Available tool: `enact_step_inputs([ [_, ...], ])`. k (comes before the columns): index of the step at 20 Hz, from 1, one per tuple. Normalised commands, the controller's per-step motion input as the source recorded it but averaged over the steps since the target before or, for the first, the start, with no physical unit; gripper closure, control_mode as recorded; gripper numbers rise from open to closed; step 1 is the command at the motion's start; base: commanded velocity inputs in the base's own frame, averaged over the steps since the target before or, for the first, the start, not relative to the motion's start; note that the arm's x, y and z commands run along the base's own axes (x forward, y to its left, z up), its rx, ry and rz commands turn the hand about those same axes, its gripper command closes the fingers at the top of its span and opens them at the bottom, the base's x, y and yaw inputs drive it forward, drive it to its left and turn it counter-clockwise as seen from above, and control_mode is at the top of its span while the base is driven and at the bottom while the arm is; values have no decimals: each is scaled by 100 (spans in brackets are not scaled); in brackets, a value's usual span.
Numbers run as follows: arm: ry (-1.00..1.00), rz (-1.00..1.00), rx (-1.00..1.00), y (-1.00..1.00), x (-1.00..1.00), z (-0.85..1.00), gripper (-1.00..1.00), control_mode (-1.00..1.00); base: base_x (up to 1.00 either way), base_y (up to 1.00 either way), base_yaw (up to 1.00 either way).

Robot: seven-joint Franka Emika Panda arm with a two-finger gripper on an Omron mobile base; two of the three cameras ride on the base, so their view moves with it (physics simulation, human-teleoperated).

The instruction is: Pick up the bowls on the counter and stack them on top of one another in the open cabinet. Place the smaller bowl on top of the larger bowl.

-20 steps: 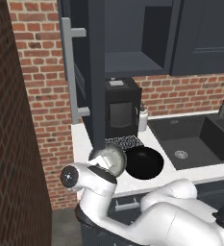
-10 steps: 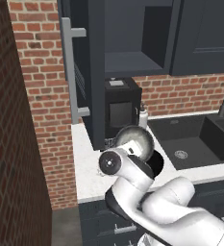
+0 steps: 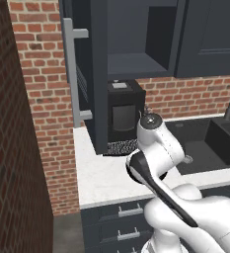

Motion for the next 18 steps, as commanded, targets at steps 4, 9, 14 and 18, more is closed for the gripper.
enact_step_inputs([
  [4,3,-1,0,0,3,-35,100,-100,0,0,0],
  [9,5,0,-1,0,20,-48,100,-100,0,0,0],
  [14,1,0,-2,0,29,-40,100,-100,0,0,0],
  [18,2,0,0,0,46,-26,100,-100,0,0,0],
])
